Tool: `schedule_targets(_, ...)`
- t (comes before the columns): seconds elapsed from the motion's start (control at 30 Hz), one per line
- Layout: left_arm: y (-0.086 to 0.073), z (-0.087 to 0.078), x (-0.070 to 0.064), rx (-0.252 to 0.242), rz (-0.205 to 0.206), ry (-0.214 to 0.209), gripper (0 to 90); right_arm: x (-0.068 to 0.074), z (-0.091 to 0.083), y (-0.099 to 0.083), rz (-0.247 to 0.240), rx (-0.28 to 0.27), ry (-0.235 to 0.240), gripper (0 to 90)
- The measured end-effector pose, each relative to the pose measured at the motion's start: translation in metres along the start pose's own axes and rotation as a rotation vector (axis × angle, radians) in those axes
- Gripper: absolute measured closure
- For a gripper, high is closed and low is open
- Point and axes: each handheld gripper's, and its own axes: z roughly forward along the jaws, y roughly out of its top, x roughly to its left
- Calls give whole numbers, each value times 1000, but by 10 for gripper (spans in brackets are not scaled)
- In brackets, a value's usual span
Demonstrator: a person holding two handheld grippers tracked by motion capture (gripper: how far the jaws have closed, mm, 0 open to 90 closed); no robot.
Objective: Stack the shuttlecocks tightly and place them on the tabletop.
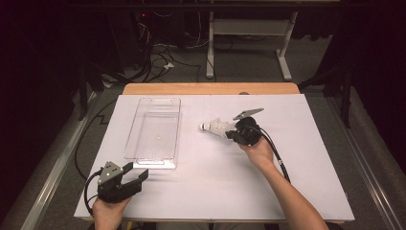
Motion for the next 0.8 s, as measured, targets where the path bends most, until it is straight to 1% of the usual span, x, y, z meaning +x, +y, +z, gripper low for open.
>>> schedule_targets(0.27,0,0,0,1,-1,-1,359,-1,5,-1,1,7,9,900)
schedule_targets(0.8,0,1,0,2,-2,-2,359,-4,7,0,2,-16,11,900)
